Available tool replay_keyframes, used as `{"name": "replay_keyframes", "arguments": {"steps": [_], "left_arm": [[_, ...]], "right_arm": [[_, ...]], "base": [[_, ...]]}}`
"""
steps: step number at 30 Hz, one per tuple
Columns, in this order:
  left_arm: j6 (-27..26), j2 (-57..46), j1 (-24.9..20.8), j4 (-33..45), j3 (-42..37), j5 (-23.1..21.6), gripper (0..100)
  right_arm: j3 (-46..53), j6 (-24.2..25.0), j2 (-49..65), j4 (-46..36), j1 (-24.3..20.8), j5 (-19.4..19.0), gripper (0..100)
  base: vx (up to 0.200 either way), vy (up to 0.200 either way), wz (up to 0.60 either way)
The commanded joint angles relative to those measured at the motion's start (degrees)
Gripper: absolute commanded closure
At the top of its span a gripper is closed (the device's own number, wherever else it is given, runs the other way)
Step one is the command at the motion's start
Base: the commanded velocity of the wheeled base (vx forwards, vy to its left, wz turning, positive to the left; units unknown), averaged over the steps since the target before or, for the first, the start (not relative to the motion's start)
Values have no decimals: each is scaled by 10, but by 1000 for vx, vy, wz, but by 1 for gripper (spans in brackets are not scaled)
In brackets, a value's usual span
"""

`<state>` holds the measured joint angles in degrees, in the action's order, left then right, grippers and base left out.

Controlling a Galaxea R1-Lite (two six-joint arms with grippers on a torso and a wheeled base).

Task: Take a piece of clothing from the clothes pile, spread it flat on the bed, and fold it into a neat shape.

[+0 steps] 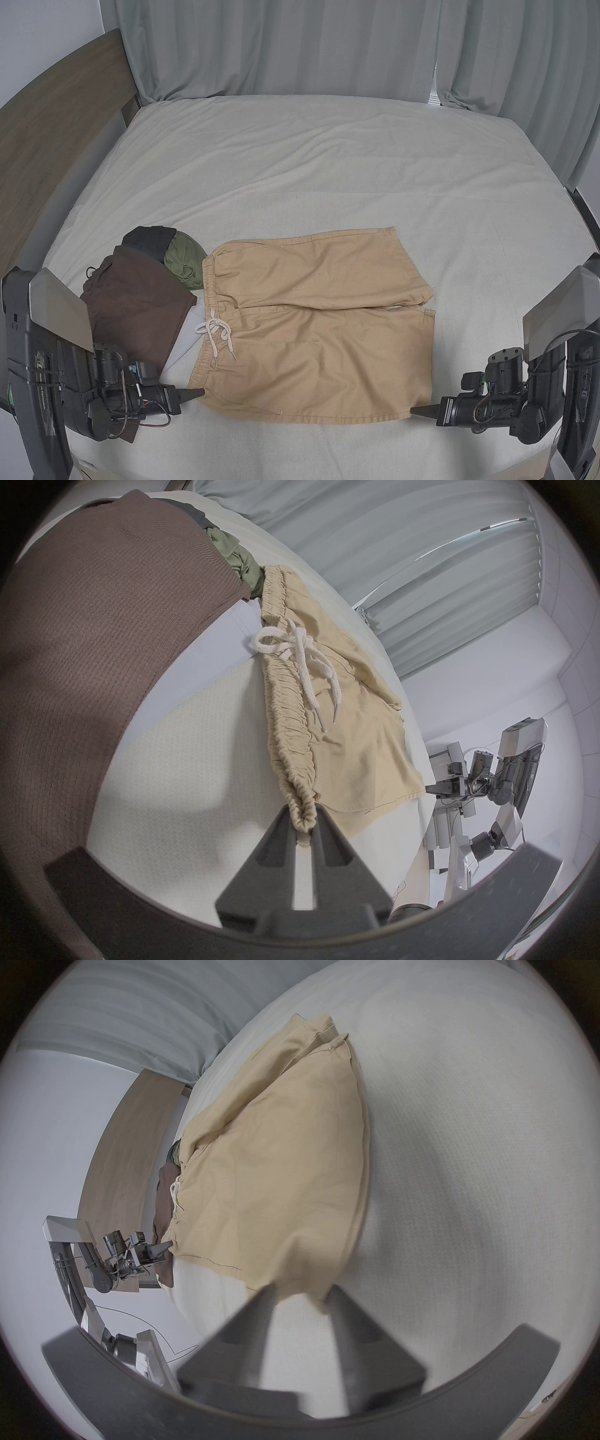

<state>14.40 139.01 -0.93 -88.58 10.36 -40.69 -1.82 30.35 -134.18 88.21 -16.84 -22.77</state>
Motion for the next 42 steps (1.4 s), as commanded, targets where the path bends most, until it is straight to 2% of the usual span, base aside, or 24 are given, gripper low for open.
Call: {"name": "replay_keyframes", "arguments": {"steps": [1, 12, 19, 21, 26, 29, 41, 42], "left_arm": [[-1, 3, 0, 0, 0, 0, 100], [0, 0, 6, 0, 4, -2, 100], [0, -4, 8, 0, 0, -4, 100], [-1, -3, 8, 0, 2, -4, 100], [-2, 0, 8, 0, 3, -4, 100], [-2, 0, 8, 0, 4, -4, 100], [-3, 1, 7, 0, 3, -4, 100], [-3, 1, 7, 0, 3, -4, 100]], "right_arm": [[3, 1, 5, 0, 1, 0, 100], [17, 0, 24, -1, 4, 1, 100], [17, -5, 39, -8, 26, 3, 100], [18, -9, 41, -11, 35, 3, 100], [18, -67, 38, -95, 67, 3, 100], [18, -86, 36, -105, 75, 0, 100], [18, -86, 33, -87, 76, -29, 100], [18, -86, 30, -85, 76, -29, 0]], "base": [[0, 0, 0], [0, 0, 0], [0, 0, 0], [0, 0, 0], [0, 0, 0], [0, 0, 0], [0, 0, 0], [0, 0, 0]]}}
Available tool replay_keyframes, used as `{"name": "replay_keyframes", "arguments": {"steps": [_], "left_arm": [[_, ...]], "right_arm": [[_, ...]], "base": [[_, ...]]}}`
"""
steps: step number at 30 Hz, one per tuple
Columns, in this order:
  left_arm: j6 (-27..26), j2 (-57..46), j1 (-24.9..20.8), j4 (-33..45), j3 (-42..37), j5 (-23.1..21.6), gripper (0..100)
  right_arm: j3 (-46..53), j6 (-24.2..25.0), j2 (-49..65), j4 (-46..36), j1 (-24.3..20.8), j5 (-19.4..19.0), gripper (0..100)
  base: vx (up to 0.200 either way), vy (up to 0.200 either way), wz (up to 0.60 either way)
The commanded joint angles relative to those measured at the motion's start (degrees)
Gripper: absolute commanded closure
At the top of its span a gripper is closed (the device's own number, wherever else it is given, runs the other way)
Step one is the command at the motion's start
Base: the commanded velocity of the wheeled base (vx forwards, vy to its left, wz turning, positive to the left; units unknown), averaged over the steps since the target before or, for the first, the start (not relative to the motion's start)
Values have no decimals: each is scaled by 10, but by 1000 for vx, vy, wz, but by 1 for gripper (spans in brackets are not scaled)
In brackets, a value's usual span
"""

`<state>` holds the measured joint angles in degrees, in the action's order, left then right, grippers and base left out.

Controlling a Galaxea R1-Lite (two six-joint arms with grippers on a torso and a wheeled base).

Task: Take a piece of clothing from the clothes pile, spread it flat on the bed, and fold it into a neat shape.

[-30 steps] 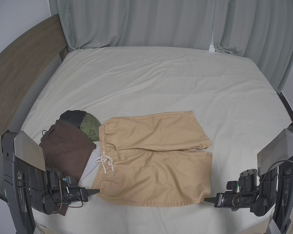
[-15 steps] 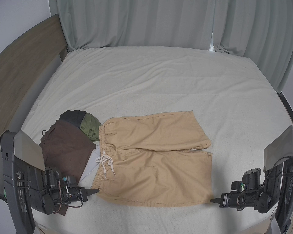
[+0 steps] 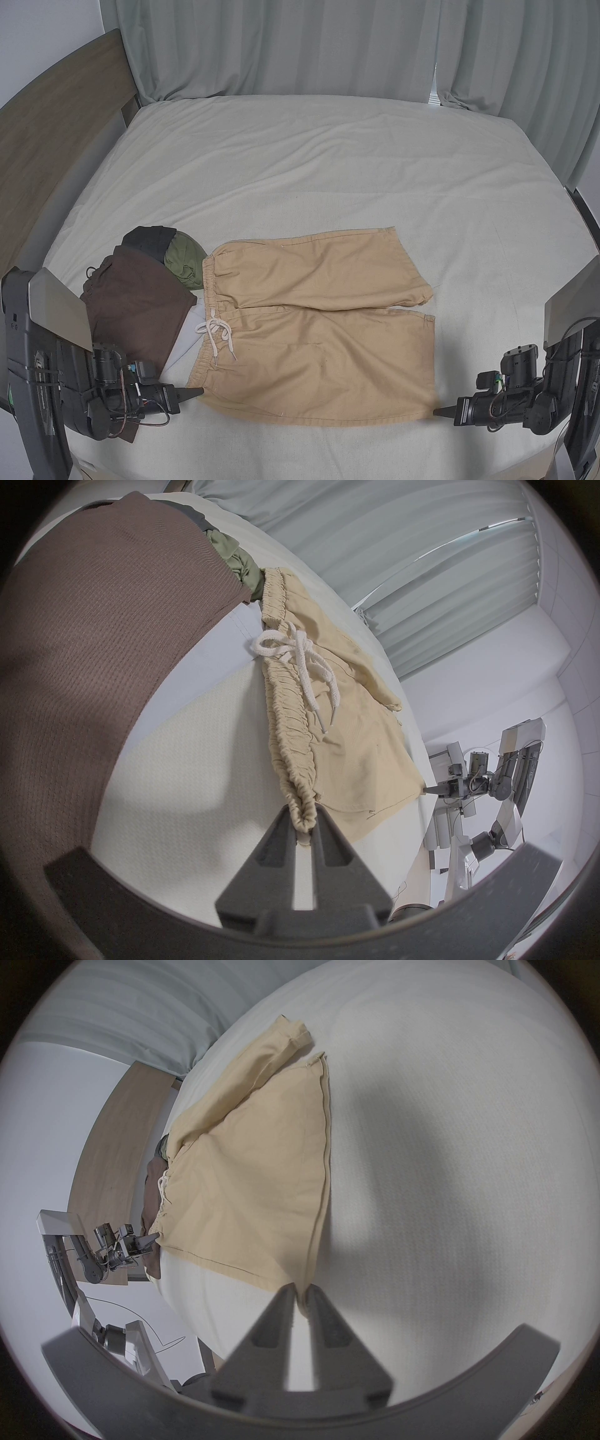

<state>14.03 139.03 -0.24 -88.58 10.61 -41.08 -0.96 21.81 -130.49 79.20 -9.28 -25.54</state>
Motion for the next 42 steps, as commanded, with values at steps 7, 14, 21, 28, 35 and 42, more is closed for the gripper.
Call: {"name": "replay_keyframes", "arguments": {"steps": [7, 14, 21, 28, 35, 42], "left_arm": [[0, 1, 0, 0, 0, -1, 100], [0, 0, -1, 0, 0, -1, 100], [0, 0, -1, 0, 0, -1, 100], [0, 0, -1, 0, 0, -1, 100], [0, 0, -1, 0, 1, -1, 100], [8, -18, 1, 0, -5, -2, 100]], "right_arm": [[9, 0, -20, 27, -10, -7, 0], [9, 3, -89, 92, -22, -8, 0], [5, 3, -79, 92, -35, -10, 0], [-4, 3, -71, 92, -33, -10, 100], [-2, 2, -64, 92, -33, -10, 100], [9, 0, -53, 90, -34, -7, 100]], "base": [[0, 0, 0], [0, 0, 0], [0, 0, 0], [0, 0, 0], [0, 0, 0], [0, 0, 0]]}}
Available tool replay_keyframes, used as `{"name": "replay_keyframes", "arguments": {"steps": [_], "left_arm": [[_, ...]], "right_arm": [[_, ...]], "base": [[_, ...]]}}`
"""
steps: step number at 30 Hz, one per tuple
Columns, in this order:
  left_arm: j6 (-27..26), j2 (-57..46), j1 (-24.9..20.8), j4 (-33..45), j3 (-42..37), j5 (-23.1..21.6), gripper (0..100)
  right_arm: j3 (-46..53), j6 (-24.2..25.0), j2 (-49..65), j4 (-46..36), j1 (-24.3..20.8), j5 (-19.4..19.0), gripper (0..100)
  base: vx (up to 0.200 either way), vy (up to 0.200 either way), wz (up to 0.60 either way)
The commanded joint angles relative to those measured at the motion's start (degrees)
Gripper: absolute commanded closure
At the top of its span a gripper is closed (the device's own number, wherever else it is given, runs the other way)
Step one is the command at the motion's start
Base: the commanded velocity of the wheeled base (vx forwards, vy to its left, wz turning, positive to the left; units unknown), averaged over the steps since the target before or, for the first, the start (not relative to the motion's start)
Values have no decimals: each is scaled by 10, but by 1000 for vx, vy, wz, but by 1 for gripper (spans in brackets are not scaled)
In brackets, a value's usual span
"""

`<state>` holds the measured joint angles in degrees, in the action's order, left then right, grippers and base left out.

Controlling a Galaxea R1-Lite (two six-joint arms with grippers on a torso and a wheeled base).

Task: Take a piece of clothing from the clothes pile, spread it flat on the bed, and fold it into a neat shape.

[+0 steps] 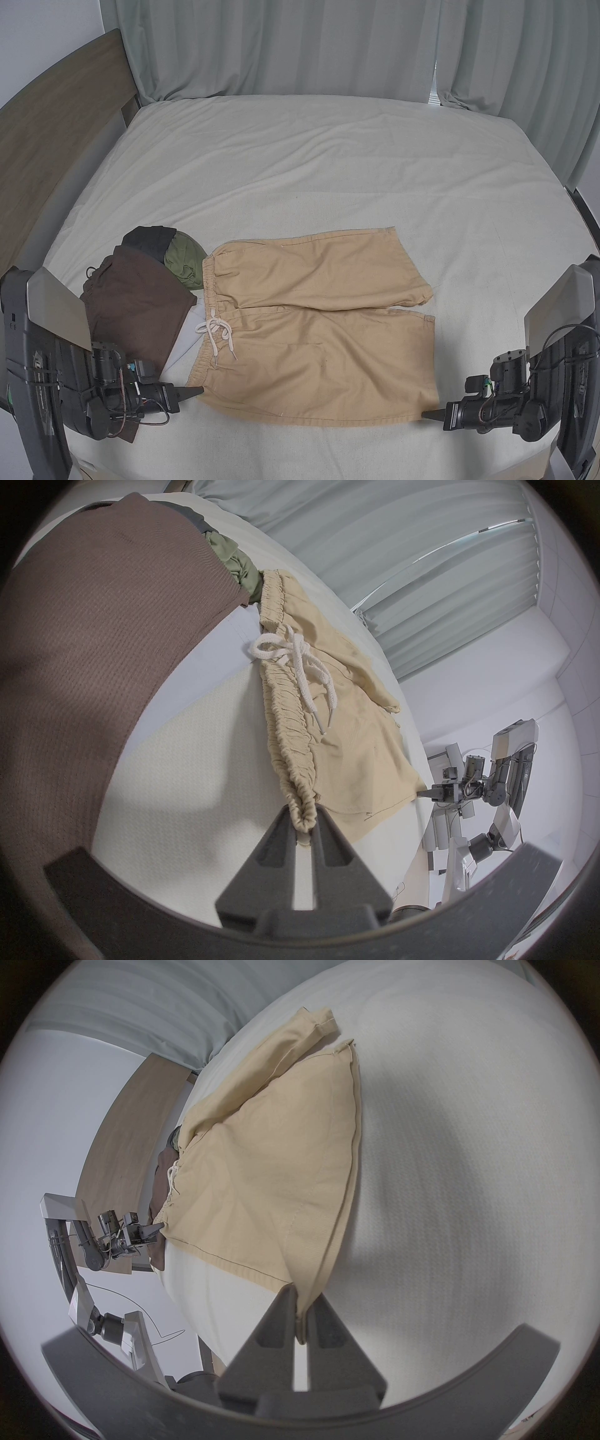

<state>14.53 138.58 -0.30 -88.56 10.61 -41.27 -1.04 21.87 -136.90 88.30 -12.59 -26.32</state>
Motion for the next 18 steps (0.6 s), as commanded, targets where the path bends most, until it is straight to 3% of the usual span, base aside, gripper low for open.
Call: {"name": "replay_keyframes", "arguments": {"steps": [1, 10, 15, 18], "left_arm": [[6, -23, 3, 0, -9, 0, 100], [1, -34, 12, 0, -47, -6, 100], [-23, -34, 15, 1, -72, -14, 100], [-35, -34, 15, 1, -85, -14, 100]], "right_arm": [[9, 1, 22, -1, -1, 2, 100], [10, -16, 42, -44, -1, 1, 100], [10, -63, 102, -140, 1, -8, 100], [10, -68, 125, -167, 1, -15, 100]], "base": [[0, 0, 0], [0, 0, 0], [0, 0, 0], [0, 0, 0]]}}
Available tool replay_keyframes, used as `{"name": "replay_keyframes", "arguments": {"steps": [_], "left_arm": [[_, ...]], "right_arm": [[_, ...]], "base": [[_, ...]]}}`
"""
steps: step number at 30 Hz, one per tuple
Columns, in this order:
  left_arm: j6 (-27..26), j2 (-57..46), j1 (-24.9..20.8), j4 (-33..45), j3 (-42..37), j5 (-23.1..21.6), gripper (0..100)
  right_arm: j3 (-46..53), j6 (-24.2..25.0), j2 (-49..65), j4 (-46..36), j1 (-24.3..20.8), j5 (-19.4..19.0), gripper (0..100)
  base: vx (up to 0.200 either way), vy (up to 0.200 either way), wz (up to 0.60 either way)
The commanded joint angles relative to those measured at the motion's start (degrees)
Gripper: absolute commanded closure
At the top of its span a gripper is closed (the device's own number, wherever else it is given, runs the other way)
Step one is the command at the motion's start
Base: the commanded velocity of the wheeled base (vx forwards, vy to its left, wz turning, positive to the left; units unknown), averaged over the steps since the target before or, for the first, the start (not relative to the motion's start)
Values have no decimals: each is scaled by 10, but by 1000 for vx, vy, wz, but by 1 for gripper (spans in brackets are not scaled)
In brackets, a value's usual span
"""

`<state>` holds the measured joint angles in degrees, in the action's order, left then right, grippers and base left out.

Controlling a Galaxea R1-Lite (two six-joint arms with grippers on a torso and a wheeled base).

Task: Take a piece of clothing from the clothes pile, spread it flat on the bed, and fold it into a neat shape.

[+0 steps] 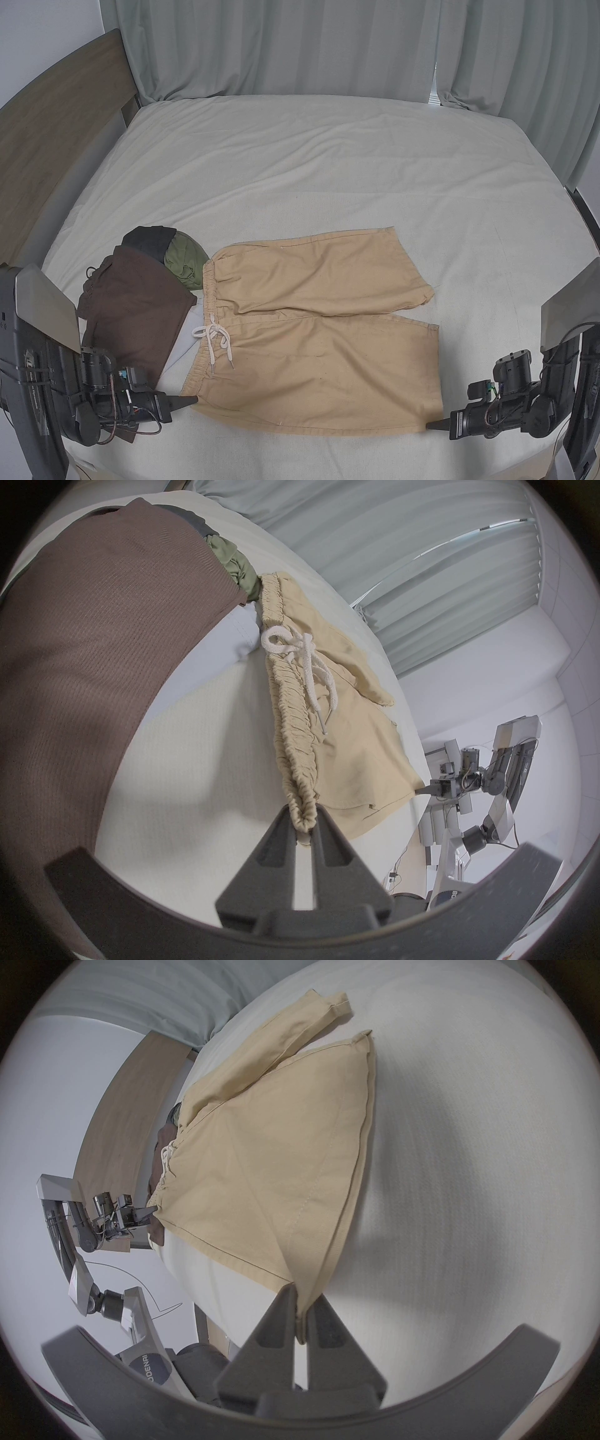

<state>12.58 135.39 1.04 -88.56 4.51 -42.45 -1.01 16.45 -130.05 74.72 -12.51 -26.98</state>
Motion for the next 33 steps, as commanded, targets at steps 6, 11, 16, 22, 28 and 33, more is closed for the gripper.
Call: {"name": "replay_keyframes", "arguments": {"steps": [6, 11, 16, 22, 28, 33], "left_arm": [[-64, 3, 11, 12, -44, -2, 100], [-121, -2, 20, 72, -44, -18, 100], [-147, -2, 33, 91, -44, -28, 100], [-139, 4, 34, 36, -45, -40, 100], [-106, 8, 22, -6, -37, -40, 100], [-93, -8, 17, -6, -20, -40, 100]], "right_arm": [[10, -15, 74, -52, 2, -11, 100], [10, -41, 74, -74, 6, -11, 100], [10, -53, 75, -83, 14, -20, 100], [9, -53, 74, -68, 13, -23, 100], [10, -44, 74, -15, 13, -24, 100], [9, -29, 74, 22, 12, -23, 100]], "base": [[0, 0, 0], [0, 0, 0], [0, 0, 0], [0, 0, 0], [0, 0, 0], [0, 0, 0]]}}
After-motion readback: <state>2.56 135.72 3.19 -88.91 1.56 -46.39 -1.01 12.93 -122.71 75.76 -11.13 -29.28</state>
